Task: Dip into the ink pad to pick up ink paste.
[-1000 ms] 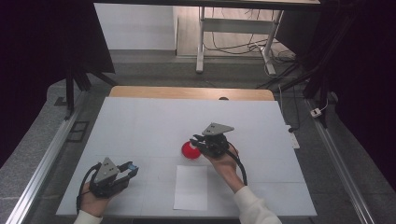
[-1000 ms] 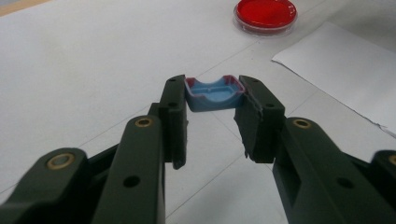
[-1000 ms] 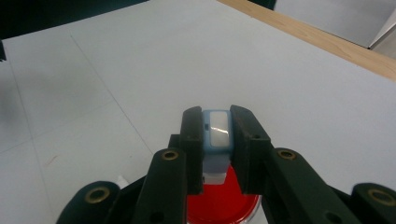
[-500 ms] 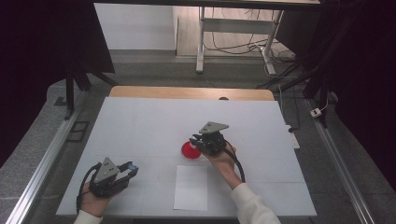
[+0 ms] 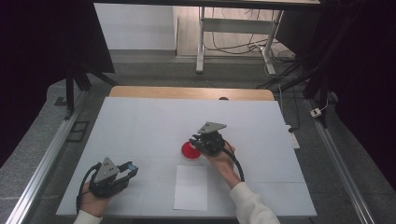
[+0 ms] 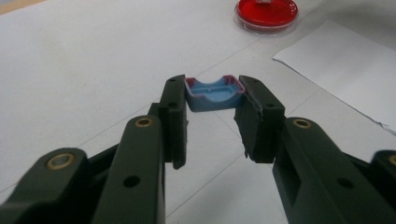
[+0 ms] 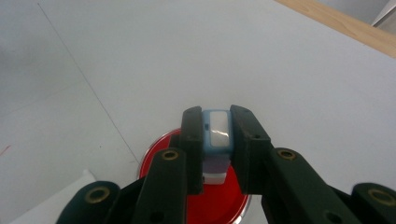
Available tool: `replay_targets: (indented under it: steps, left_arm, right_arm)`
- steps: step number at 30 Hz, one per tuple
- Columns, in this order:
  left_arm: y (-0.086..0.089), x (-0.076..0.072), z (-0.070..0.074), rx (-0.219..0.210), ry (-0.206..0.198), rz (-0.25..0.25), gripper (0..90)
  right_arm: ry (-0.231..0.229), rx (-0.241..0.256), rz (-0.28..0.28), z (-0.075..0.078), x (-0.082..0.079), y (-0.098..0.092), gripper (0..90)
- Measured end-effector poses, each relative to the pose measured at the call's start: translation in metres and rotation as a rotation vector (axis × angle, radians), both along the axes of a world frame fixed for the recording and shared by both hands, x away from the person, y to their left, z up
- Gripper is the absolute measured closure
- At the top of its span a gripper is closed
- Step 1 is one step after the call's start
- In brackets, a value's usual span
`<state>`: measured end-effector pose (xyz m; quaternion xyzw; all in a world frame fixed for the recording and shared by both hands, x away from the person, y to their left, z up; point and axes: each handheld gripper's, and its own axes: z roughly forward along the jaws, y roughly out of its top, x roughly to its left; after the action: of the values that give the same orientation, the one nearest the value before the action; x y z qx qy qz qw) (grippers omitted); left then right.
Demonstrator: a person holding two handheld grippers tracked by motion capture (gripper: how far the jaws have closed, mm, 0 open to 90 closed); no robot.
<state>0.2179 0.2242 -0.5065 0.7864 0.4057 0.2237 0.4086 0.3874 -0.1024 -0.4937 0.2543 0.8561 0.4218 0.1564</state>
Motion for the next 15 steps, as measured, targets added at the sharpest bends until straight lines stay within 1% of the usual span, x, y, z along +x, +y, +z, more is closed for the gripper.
replay_targets:
  steps: [6,15]
  left_arm:
    - [0.0002,-0.0001,0.0001,-0.001,-0.001,0.000,64.5]
    - [0.0003,-0.0002,0.0002,-0.002,-0.002,0.001,64.5]
  right_arm:
    - [-0.002,-0.017,-0.001,-0.0033,0.0007,0.0022,75.6]
    - [0.009,-0.012,-0.006,-0.0046,0.0021,0.0017,75.6]
